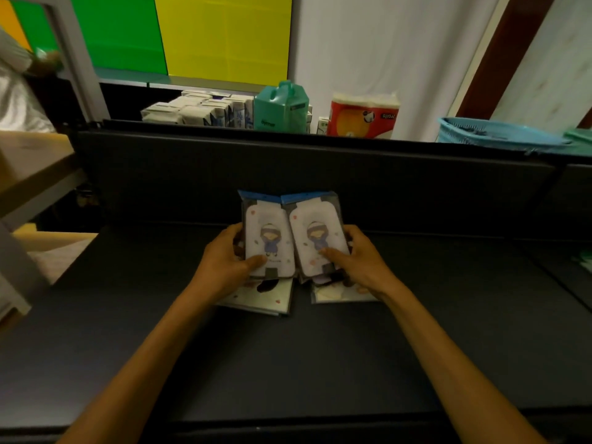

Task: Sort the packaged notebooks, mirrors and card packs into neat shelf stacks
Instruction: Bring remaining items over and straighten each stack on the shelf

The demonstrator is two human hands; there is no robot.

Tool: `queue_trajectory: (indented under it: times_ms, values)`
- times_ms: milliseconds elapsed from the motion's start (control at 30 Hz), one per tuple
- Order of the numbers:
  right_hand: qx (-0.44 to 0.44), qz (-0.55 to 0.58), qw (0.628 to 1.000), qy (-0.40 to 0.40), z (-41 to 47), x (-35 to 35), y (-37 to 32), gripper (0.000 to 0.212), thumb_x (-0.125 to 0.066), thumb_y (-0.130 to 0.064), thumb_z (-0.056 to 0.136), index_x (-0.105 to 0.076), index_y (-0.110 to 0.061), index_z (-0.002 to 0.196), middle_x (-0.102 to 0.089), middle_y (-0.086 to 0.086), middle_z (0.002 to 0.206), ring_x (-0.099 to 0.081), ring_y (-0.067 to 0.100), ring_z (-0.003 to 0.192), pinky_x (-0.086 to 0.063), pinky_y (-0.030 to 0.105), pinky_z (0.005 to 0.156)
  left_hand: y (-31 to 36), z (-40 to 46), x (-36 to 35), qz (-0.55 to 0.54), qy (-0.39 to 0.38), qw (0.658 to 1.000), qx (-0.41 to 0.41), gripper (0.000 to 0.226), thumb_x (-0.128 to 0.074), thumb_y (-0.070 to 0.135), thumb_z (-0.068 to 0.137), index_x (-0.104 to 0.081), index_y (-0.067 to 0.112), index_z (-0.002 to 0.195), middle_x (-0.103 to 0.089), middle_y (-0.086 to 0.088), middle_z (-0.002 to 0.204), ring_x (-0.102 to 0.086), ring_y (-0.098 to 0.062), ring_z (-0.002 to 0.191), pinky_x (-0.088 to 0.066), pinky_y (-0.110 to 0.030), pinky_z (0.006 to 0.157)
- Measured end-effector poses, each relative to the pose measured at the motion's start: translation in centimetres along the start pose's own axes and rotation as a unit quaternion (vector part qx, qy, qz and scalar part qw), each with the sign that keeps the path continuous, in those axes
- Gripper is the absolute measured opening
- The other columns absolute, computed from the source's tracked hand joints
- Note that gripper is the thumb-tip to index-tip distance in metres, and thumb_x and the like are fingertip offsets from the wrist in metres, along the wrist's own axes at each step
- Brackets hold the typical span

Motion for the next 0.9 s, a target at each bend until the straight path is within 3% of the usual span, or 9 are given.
queue_trajectory:
  times_ms: [100, 167, 300, 500, 667, 800, 900]
  values:
    - [0.004, 0.056, 0.998, 0.028, -0.9, 1.1, 0.1, 0.034, -0.058, -0.024, 0.092, -0.043, -0.025, 0.123, -0.059, -0.001, 0.116, -0.065, 0.016, 0.091, -0.056, 0.028, 0.057, 0.0, -0.5, -0.5, -0.093, -0.035, 0.995, -0.001, 0.063, -0.066, 0.013, 0.084, -0.033, 0.032, 0.135, -0.050, 0.007, 0.122, -0.062, -0.013, 0.093, -0.060, -0.034, 0.062]
    - [0.007, 0.073, 0.996, 0.055, -1.6, 2.2, 0.6, 0.034, -0.055, -0.018, 0.094, -0.044, -0.025, 0.126, -0.059, 0.004, 0.123, -0.064, 0.017, 0.100, -0.059, 0.036, 0.068, 0.2, -0.8, -0.8, -0.142, -0.052, 0.989, 0.000, 0.061, -0.062, 0.011, 0.086, -0.031, 0.036, 0.133, -0.051, 0.006, 0.123, -0.064, -0.017, 0.094, -0.059, -0.031, 0.058]
    - [0.017, 0.091, 0.992, 0.087, -4.2, 4.9, 1.5, 0.040, -0.050, -0.013, 0.096, -0.042, -0.024, 0.133, -0.059, 0.002, 0.122, -0.063, 0.013, 0.104, -0.058, 0.031, 0.079, 1.2, -1.2, -1.1, -0.159, -0.055, 0.985, -0.024, 0.063, -0.058, 0.008, 0.088, -0.029, 0.037, 0.136, -0.051, 0.003, 0.129, -0.062, -0.019, 0.101, -0.059, -0.033, 0.059]
    - [0.039, 0.080, 0.982, 0.167, -8.8, 9.9, 3.1, 0.049, -0.051, -0.008, 0.094, -0.035, -0.021, 0.138, -0.058, 0.002, 0.119, -0.065, 0.005, 0.093, -0.054, 0.017, 0.065, 4.2, -2.9, -4.4, -0.158, -0.083, 0.981, -0.073, 0.064, -0.053, 0.001, 0.090, -0.027, 0.031, 0.140, -0.052, 0.018, 0.105, -0.061, -0.003, 0.081, -0.053, -0.018, 0.050]
    - [0.038, 0.083, 0.970, 0.226, -12.9, 15.2, 5.9, 0.046, -0.052, -0.007, 0.094, -0.039, -0.027, 0.133, -0.060, 0.006, 0.119, -0.068, 0.010, 0.092, -0.057, 0.024, 0.062, 6.4, -4.2, -10.3, -0.162, -0.128, 0.976, -0.072, 0.068, -0.054, 0.001, 0.090, -0.026, 0.035, 0.142, -0.051, 0.008, 0.121, -0.063, -0.011, 0.089, -0.055, -0.021, 0.051]
    - [0.023, 0.054, 0.960, 0.273, -16.9, 21.2, 9.5, 0.046, -0.053, -0.010, 0.094, -0.040, -0.028, 0.134, -0.061, 0.006, 0.122, -0.064, 0.012, 0.103, -0.056, 0.024, 0.079, 9.0, -5.9, -17.0, -0.159, -0.158, 0.971, -0.086, 0.069, -0.054, 0.001, 0.089, -0.025, 0.035, 0.143, -0.051, 0.006, 0.121, -0.062, -0.010, 0.088, -0.056, -0.024, 0.051]
    - [0.007, 0.053, 0.952, 0.301, -20.5, 26.2, 12.0, 0.045, -0.051, -0.006, 0.094, -0.042, -0.026, 0.133, -0.063, 0.004, 0.117, -0.064, 0.007, 0.096, -0.056, 0.021, 0.071, 11.1, -7.9, -22.8, -0.159, -0.186, 0.965, -0.089, 0.070, -0.054, 0.001, 0.089, -0.024, 0.034, 0.143, -0.053, 0.008, 0.116, -0.063, -0.011, 0.088, -0.056, -0.024, 0.051]
Point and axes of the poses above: each hand's wrist, its own z-axis towards the middle knuckle, its own x-axis out of the back of the hand, y = z × x, the point moved 8 cm from there along z, towards the middle knuckle
